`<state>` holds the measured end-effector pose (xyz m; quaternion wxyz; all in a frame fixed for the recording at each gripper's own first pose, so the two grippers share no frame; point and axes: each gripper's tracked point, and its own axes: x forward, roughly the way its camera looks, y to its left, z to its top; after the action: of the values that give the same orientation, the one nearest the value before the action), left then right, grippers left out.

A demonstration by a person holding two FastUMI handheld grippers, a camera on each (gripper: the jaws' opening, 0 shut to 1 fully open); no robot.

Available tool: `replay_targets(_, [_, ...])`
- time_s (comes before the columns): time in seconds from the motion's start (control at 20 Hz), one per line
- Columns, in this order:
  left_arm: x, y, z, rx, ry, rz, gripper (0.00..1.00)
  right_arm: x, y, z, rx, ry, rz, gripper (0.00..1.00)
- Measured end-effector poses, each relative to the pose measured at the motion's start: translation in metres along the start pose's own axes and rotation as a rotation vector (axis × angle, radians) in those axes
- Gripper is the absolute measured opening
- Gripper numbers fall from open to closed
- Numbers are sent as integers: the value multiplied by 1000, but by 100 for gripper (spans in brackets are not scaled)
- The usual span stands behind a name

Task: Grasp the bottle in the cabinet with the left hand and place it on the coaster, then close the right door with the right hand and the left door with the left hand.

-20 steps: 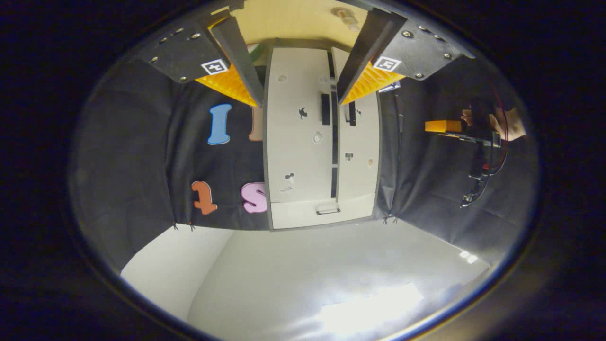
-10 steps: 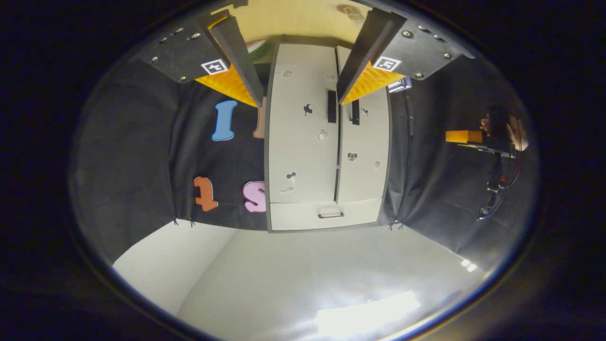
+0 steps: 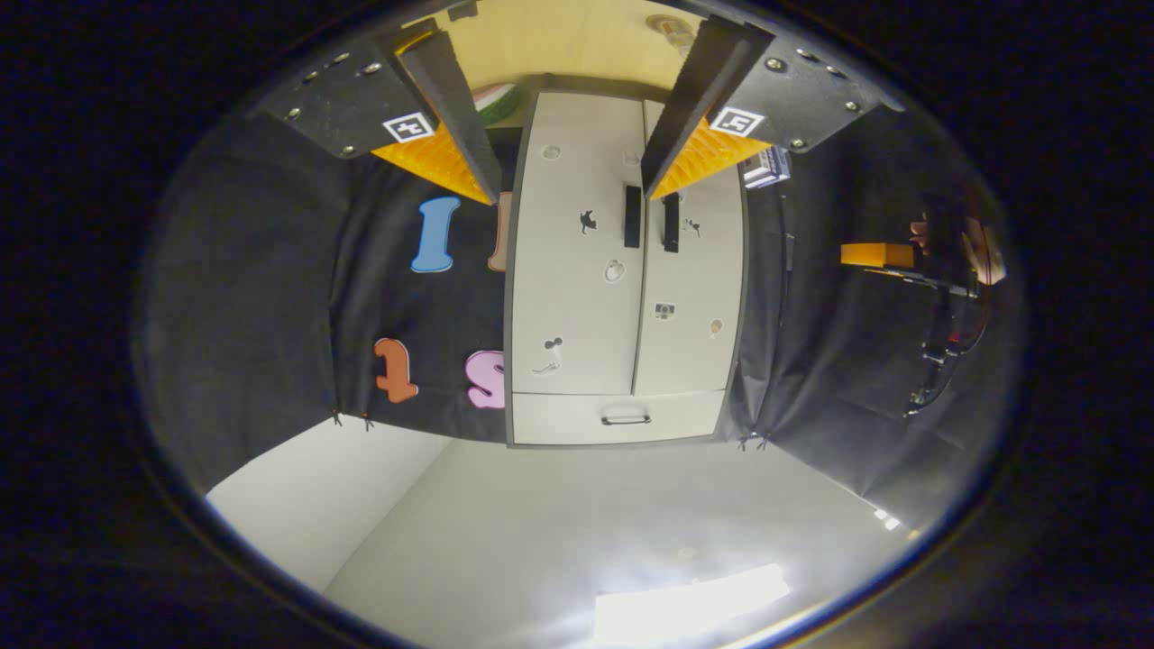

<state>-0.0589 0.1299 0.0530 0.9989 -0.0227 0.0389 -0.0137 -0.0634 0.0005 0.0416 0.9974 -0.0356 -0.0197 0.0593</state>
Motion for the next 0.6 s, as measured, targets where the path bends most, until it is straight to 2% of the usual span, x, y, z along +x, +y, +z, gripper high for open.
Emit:
replay_targets(0.3, [-5,-1,-8,41,11,-24,94,-7,11,-8,-15,14,-5,95])
replay_targets(0.35, [-6,0,-9,39,10,-23,94,-8,11,-8,-13,14,-7,92])
replay_targets(0.4, [-6,1,-7,29,6,-22,94,-8,11,-6,-12,12,-6,95])
replay_targets(0.45, [-6,1,-7,16,6,-25,94,-8,11,-4,-7,8,-11,92])
replay_targets(0.6, [-6,1,-6,-23,6,-39,92,-8,13,-1,14,6,-9,95])
